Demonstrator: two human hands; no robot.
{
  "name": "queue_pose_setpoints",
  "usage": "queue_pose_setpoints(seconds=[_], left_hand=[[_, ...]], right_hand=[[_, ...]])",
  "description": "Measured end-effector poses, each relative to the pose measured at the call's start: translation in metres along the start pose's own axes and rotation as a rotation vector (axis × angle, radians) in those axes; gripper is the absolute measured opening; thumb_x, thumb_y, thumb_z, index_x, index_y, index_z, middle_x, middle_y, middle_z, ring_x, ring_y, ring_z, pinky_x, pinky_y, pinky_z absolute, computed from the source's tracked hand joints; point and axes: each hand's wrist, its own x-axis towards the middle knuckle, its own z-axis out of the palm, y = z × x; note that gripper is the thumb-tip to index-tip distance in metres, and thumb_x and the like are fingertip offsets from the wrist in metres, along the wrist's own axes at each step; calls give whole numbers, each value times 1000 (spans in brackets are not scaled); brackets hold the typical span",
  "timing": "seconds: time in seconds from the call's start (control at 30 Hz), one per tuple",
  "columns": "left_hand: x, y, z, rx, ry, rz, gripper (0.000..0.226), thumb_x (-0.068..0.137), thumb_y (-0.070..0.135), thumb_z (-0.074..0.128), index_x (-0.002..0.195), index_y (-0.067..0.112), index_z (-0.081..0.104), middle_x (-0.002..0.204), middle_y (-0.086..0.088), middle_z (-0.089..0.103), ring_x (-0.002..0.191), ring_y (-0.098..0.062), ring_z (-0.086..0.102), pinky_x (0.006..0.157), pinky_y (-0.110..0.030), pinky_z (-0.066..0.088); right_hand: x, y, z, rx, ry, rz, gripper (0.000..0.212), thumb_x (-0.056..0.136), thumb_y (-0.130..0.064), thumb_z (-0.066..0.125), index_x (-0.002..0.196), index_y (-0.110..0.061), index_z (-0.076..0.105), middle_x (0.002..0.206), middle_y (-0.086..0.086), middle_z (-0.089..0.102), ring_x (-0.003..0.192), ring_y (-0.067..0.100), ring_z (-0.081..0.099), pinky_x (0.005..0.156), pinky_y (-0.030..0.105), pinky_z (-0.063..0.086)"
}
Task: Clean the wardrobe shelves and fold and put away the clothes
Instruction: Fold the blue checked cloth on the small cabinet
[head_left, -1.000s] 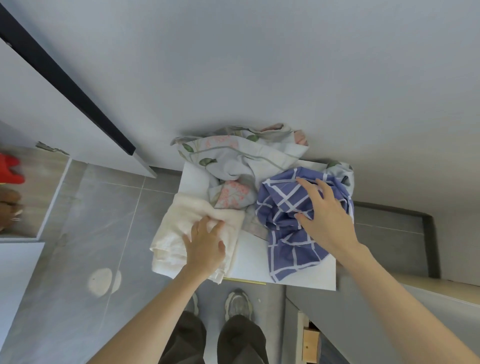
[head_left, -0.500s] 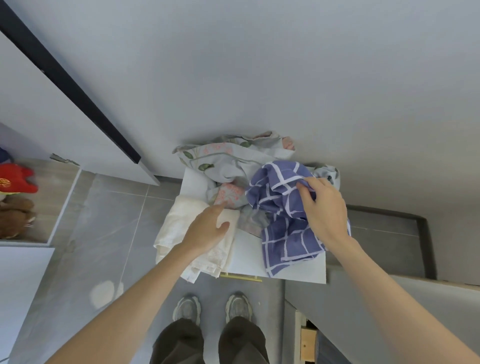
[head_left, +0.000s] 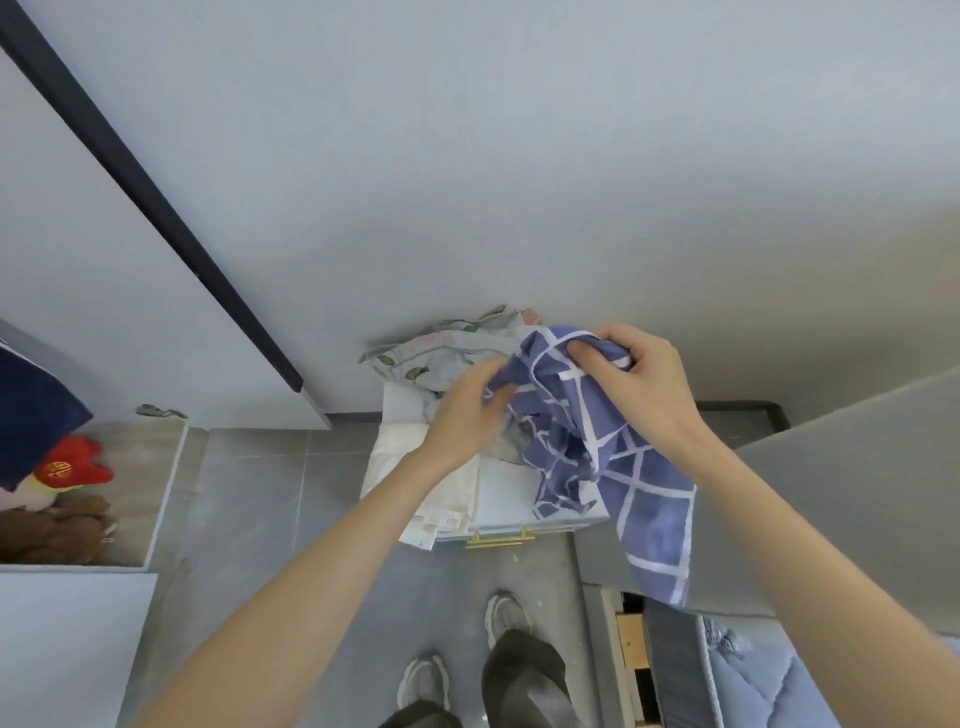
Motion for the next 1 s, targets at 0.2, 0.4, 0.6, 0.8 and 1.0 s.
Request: queue_pose_setpoints(seconds=[0.2, 0.4, 0.6, 0.8, 1.0], left_hand=[[-40, 50, -52, 7, 109, -17, 14, 100, 18, 45, 97, 22, 58, 83, 7, 63, 72, -10, 56, 63, -27, 41], [-66, 115, -96, -1, 43, 136, 18, 99, 20, 49, 103, 11, 64, 88, -16, 66, 79, -30, 58, 70, -37, 46], [-79, 166, -123, -53, 73, 172, 20, 99, 23, 50, 87, 15, 64, 64, 10, 51, 61, -6, 43, 62, -23, 35], [-92, 201, -145, 105, -100, 163, 52, 80, 41, 75, 126, 35, 52, 125, 17, 57, 116, -1, 50, 103, -29, 40], [-109, 209, -138, 807, -66, 310, 123, 47, 70, 80, 143, 55, 4, 121, 4, 28, 113, -15, 27, 100, -37, 26]], right_hand=[[-34, -31, -15, -133, 73, 88, 32, 98, -23, 51, 75, -1, 46, 65, 11, 45, 62, 17, 34, 58, 33, 28], [-59, -68, -33, -139, 114, 196, 20, 100, -18, 41, 94, -8, 58, 76, 1, 57, 70, 20, 46, 57, 24, 36], [-74, -114, -50, -9, 72, 115, 13, 102, -19, 37, 110, -12, 45, 93, 4, 61, 81, 20, 51, 65, 19, 40], [-80, -138, -68, -111, 19, -38, 15, 98, -20, 51, 92, -30, 61, 79, -11, 61, 66, 4, 52, 65, 22, 37], [-87, -176, -97, 95, 89, -71, 20, 95, -24, 57, 84, -10, 66, 82, 5, 66, 67, 10, 54, 67, 22, 42]])
